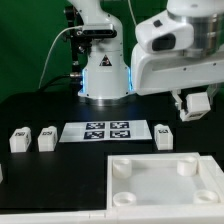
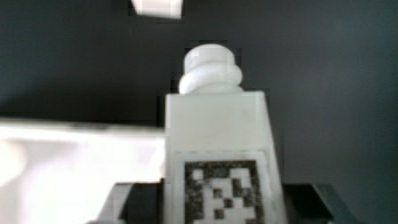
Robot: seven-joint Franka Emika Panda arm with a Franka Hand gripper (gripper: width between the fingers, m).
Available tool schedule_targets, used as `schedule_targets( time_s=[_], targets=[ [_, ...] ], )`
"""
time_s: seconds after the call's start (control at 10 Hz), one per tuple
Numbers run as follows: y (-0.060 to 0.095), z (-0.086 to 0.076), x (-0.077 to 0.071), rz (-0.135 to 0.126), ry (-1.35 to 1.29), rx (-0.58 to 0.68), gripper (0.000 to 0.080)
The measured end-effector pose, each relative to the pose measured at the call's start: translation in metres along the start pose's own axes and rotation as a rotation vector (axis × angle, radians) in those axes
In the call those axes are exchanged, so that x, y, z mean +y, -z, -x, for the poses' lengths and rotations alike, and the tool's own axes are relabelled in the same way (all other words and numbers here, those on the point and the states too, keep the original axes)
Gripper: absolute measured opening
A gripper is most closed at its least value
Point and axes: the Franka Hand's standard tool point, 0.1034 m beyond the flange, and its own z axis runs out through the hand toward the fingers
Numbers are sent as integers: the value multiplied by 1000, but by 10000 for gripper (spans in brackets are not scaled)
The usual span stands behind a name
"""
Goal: Assemble one leg
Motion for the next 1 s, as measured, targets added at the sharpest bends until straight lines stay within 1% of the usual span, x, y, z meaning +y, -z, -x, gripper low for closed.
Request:
schedule_targets(
  time_s=[0.1,0.2,0.3,0.4,0.5,0.6,0.7,0.8,0.9,1.0],
  targets=[
    [-1,2,1,2,3,76,290],
    [0,-2,1,1,7,189,290],
    [0,-3,2,2,10,256,290],
    [12,-18,8,7,30,371,290],
    [29,-36,23,23,63,462,290],
    [44,-53,39,41,84,507,290],
    [61,-77,47,53,88,649,290],
    [63,-82,42,58,100,768,290],
    [59,-79,45,63,102,819,290],
    [52,-78,48,65,98,827,290]
  ],
)
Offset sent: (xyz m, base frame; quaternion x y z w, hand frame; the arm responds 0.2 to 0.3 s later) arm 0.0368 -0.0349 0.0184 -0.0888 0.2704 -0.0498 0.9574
